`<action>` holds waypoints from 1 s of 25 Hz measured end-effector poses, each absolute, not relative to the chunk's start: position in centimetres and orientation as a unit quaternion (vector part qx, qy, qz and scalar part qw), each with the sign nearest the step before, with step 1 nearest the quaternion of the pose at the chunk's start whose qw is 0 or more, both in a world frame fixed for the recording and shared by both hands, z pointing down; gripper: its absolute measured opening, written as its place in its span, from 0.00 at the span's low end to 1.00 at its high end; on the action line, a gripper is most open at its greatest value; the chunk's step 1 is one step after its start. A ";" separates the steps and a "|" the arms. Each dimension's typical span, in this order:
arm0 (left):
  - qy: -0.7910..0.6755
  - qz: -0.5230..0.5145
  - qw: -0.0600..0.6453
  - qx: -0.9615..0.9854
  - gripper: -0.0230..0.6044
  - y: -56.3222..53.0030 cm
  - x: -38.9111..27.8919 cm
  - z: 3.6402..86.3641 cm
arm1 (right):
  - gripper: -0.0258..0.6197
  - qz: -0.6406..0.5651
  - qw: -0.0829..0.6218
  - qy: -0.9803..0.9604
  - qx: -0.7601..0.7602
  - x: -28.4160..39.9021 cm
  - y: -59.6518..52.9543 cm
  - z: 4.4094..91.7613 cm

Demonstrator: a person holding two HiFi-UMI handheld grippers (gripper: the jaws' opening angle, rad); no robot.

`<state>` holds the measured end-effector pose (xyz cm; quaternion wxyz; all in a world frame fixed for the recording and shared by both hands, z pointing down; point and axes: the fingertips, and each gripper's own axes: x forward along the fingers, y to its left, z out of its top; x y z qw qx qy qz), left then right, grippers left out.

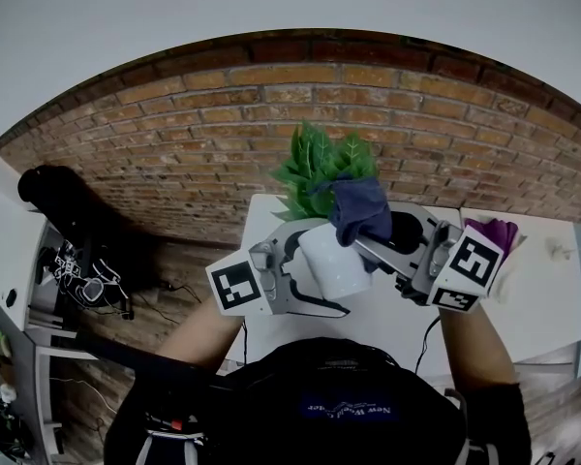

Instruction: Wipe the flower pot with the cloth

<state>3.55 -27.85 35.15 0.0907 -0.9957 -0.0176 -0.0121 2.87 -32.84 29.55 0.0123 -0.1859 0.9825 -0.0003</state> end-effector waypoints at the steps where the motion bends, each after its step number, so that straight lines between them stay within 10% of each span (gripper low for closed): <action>1: -0.015 -0.013 0.094 -0.995 0.90 -27.9 3.5 35.2 | 0.21 -0.002 0.009 0.984 -0.179 2.8 -32.5 29.7; 25: -0.041 0.044 0.079 -0.995 0.89 -27.4 2.3 33.2 | 0.21 -0.046 0.077 0.980 -0.175 4.1 -32.2 28.6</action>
